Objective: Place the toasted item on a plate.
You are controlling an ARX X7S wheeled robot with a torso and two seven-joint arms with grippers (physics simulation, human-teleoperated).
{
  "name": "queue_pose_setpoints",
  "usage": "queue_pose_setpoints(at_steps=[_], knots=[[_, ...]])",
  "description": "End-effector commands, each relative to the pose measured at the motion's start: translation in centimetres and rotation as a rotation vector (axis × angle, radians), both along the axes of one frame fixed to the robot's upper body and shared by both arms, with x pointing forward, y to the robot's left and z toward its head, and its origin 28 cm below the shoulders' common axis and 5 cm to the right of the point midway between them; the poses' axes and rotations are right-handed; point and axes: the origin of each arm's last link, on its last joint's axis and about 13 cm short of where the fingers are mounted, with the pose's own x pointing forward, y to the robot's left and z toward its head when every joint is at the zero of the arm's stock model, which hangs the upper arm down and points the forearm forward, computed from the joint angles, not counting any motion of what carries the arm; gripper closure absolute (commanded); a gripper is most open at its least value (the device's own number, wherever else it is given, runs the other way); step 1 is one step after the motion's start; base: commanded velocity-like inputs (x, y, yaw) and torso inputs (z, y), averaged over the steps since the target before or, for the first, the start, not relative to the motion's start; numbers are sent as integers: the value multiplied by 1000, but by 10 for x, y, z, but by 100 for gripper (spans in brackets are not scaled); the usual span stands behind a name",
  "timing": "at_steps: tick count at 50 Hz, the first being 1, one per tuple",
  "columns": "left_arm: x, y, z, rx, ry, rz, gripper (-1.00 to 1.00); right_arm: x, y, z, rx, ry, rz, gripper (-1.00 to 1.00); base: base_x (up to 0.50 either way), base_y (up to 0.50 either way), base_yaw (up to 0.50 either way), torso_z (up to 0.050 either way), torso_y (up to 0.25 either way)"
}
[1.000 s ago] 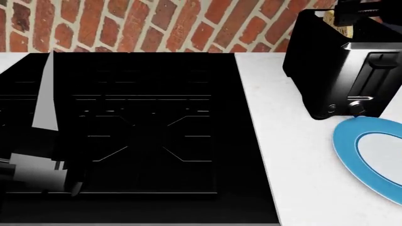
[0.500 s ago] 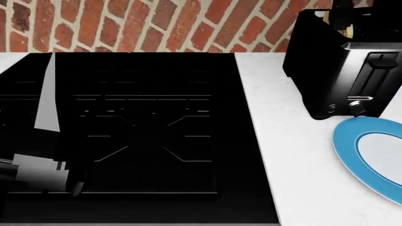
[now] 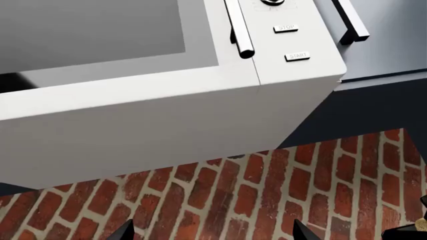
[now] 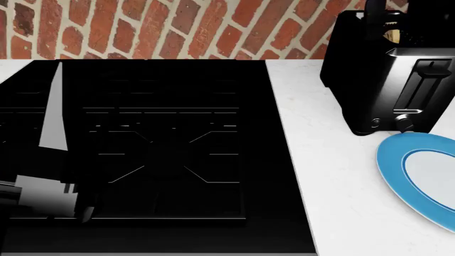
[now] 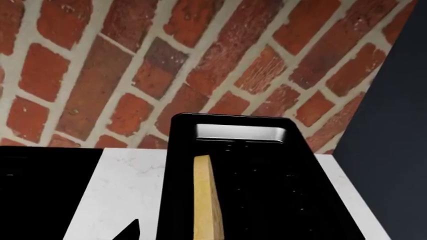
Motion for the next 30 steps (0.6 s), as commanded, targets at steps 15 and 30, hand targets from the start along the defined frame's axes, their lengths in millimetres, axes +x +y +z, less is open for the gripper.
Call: queue_pose_setpoints(at_steps=[15, 30], knots=[[0, -1, 0, 1, 2, -1, -100, -1, -5, -10, 21, 36, -30, -100, 0, 0, 0, 0, 0], [0, 0, -1, 0, 5, -1, -100, 1, -6, -21, 26, 72, -36, -100, 0, 0, 0, 0, 0]])
